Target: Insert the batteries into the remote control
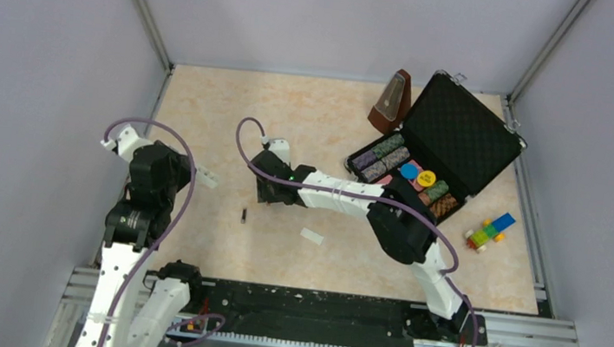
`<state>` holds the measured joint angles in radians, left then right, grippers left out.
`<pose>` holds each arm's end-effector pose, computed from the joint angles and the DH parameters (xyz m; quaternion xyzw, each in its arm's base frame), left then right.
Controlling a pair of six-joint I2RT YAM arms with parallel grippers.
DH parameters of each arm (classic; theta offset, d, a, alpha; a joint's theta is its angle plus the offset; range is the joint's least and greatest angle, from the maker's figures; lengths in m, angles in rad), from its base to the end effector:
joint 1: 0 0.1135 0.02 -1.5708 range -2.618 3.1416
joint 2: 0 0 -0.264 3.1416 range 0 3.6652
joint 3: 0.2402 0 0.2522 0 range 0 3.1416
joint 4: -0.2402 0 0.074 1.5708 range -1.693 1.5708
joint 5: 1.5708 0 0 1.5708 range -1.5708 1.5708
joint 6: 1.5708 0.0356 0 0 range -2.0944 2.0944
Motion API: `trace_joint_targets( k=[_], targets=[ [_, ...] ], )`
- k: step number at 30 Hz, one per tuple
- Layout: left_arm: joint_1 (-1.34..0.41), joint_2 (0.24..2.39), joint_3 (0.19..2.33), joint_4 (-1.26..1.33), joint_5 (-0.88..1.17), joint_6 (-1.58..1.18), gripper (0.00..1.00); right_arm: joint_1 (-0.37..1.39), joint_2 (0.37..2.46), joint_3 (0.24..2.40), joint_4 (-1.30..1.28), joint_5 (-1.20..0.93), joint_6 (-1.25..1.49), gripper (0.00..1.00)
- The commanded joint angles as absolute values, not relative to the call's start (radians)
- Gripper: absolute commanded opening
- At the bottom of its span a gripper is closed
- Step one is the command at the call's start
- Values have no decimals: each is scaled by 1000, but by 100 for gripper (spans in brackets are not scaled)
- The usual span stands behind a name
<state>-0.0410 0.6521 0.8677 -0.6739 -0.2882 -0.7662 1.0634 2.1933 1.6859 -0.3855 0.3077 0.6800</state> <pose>0.1339 0.0046 0.3369 -0.3690 0.7589 -0.0931 0.5284 0.2450 0.4185 0.1773 -0.1275 0.9246 0.1585 0.3221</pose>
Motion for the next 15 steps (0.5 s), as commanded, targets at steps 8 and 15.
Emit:
trace_joint_targets(
  k=[8, 15],
  targets=[
    [-37, 600, 869, -707, -426, -829, 0, 1103, 2311, 1817, -535, 478, 626, 34],
    [-37, 558, 862, -735, -491, -855, 0, 1119, 2326, 1827, -585, 499, 596, 27]
  ],
)
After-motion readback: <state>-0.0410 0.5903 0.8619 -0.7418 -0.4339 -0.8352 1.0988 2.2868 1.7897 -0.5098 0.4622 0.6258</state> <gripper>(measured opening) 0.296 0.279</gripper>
